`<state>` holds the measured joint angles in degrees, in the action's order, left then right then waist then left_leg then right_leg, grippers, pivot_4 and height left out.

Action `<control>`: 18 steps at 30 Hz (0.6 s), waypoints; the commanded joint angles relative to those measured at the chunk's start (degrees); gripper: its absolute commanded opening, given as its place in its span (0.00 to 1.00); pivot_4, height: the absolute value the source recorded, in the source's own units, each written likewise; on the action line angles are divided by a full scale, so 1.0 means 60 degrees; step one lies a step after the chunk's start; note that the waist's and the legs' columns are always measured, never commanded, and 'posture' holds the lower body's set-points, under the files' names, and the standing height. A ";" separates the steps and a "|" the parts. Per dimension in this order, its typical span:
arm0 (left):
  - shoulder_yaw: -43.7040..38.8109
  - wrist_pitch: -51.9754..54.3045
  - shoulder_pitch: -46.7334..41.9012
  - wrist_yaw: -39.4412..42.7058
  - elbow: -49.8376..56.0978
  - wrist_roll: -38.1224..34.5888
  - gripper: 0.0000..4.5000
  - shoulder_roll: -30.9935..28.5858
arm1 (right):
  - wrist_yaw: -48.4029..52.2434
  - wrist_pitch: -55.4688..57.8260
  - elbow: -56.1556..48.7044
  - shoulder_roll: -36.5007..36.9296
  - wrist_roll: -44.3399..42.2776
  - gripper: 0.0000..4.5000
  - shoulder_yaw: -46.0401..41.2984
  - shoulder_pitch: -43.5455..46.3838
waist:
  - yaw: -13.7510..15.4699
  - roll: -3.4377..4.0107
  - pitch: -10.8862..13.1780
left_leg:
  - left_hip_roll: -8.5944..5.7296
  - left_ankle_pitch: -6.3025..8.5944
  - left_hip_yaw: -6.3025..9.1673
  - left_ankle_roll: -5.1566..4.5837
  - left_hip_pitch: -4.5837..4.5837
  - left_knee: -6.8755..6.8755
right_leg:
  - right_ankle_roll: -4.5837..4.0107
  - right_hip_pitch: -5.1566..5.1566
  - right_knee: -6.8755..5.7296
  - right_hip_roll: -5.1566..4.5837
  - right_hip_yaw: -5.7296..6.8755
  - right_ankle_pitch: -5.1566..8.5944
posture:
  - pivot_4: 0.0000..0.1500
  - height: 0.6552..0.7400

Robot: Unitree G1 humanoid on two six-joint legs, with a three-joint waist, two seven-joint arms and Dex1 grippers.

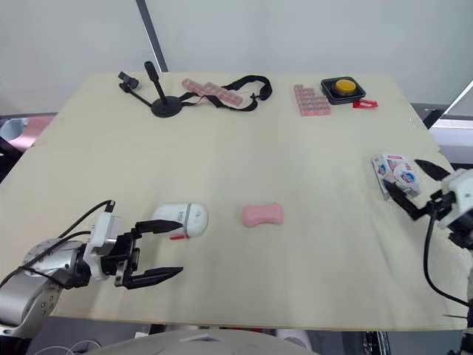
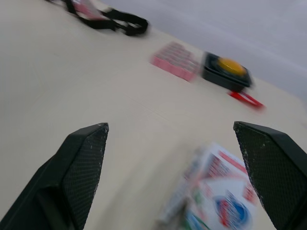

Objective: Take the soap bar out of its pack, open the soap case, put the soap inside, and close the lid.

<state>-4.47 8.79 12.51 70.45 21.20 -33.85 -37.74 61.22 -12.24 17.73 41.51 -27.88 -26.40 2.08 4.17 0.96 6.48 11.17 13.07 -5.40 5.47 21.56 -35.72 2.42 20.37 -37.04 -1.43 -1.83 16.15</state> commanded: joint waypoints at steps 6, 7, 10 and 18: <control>-0.0257 -0.0169 -0.0183 -0.0136 -0.0143 0.0156 1.00 -0.0191 | 0.3499 0.0911 -0.2961 -0.0007 -0.1304 0.99 0.1947 -0.1323 | 0.0115 -0.0006 -0.0003 | -0.0001 0.0010 0.0012 -0.0020 -0.0003 -0.0005 | 0.0001 0.0006 0.0024 -0.0015 0.0032 0.0000 | 1.00 0.99; -0.0292 -0.0183 -0.0205 -0.0191 -0.0164 0.0172 1.00 -0.0186 | 0.3942 0.0802 -0.3097 -0.0018 -0.1285 0.99 0.2209 -0.1547 | 0.0103 -0.0006 -0.0002 | -0.0002 0.0012 0.0012 -0.0023 -0.0001 -0.0005 | 0.0000 0.0006 0.0028 -0.0015 0.0036 0.0000 | 1.00 0.99; -0.0384 -0.0212 -0.0274 -0.0266 -0.0245 0.0201 1.00 -0.0255 | 0.4455 0.0604 -0.3173 -0.0146 -0.1264 0.99 0.2530 -0.1741 | 0.0027 -0.0004 -0.0002 | 0.0001 0.0014 0.0012 -0.0026 0.0000 -0.0004 | 0.0000 0.0007 0.0033 -0.0014 0.0045 0.0000 | 1.00 0.99; -0.0748 -0.0282 -0.0956 -0.0285 -0.1115 0.0735 1.00 -0.0976 | 0.4639 0.0220 -0.2570 -0.0513 -0.1013 0.99 0.2886 -0.1390 | -0.0065 -0.0009 -0.0004 | 0.0004 0.0012 0.0012 -0.0034 -0.0015 -0.0005 | -0.0005 0.0010 0.0005 -0.0013 0.0026 0.0002 | 1.00 0.99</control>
<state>-6.94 7.97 7.58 68.59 15.31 -30.40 -42.29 87.85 -9.73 2.03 38.41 -33.83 -8.84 -6.83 3.78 0.90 6.46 11.18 13.14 -5.33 5.26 21.48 -35.75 2.39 20.45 -37.01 -1.51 -1.68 16.16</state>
